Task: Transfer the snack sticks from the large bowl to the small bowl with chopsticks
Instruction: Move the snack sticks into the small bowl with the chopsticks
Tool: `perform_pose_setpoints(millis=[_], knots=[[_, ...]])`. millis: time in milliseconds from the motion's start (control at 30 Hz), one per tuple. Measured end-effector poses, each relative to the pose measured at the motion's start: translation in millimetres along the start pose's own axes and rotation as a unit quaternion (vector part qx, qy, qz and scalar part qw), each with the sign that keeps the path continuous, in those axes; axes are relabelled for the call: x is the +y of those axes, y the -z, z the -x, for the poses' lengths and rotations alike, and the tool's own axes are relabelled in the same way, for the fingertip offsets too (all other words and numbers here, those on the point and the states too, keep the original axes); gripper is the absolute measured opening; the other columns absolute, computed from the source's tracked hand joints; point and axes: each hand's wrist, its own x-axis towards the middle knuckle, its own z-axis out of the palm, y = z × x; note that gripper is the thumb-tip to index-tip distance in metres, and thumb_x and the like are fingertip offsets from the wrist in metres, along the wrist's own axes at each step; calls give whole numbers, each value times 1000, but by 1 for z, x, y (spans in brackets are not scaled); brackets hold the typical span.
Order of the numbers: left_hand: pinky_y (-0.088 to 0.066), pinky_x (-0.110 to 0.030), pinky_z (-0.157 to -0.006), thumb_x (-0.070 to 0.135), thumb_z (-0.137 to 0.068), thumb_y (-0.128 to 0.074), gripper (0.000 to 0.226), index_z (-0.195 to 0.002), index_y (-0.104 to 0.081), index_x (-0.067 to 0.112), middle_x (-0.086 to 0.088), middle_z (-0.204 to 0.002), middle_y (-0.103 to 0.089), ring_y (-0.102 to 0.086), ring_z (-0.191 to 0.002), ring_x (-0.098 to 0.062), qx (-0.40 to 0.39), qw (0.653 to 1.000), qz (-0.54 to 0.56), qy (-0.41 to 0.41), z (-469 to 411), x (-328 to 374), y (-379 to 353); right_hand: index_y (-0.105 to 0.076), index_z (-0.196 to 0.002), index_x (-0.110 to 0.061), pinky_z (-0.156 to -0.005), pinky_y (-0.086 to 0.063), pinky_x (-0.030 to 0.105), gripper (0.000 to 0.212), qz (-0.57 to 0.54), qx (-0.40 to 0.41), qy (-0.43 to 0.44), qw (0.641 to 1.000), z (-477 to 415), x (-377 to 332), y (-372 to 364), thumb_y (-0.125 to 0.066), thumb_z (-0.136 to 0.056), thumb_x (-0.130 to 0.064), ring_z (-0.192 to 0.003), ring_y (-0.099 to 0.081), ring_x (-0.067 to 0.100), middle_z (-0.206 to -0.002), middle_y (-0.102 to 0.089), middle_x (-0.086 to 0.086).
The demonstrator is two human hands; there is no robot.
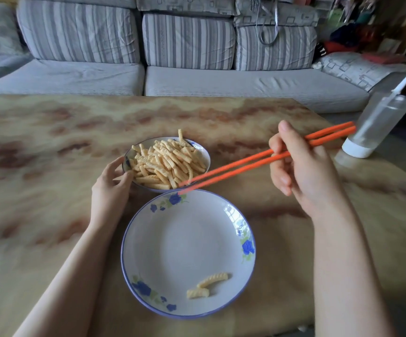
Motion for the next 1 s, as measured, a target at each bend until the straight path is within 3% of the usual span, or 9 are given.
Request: perform_pose_setpoints(millis=[167,533,700,900,1000], knots=[[-49,-28,-70,15,-93,-55,40,-130,-56,27,-4,-110,-66,-67,-82,-30,-2,1000,4,-4,0,0,0,-47,-60,-14,-32,-18,14,40,102,-118,-70,985,17,-18,19,-49,-87,-44,-26,-20,14,-40,-28,9],[-45,-25,-66,16,-91,-56,40,-130,-57,27,-3,-109,-68,-67,-78,-28,-2,1000,-3,-4,-1,-1,0,-49,-57,-16,-31,-20,12,40,163,-194,-133,958,27,-26,24,-50,-83,-46,-25,-20,13,-35,-26,4],[-45,-17,-60,15,-92,-55,41,-131,-56,26,-3,-109,-67,-66,-75,-27,0,1000,-6,-7,-3,-2,-1,-45,-55,-16,-32,-19,13,43,156,-146,-117,970,22,-19,18,-49,-87,-44,-26,-20,13,-36,-26,3],[-44,-6,-52,14,-92,-55,40,-131,-56,25,-3,-107,-65,-66,-75,-28,1,1000,-1,-10,-3,-4,-1,-47,-52,-21,-32,-17,14,45,64,-31,-47,996,15,-18,16,-50,-94,-36,-28,-21,12,-48,-26,6],[-43,-5,-51,13,-92,-55,41,-131,-56,24,-2,-106,-65,-65,-71,-26,1,1000,-6,-10,-3,-4,0,-42,-60,-15,-33,-19,14,42,31,10,-12,999,12,-15,10,-46,-100,-29,-28,-25,9,-53,-38,-1]])
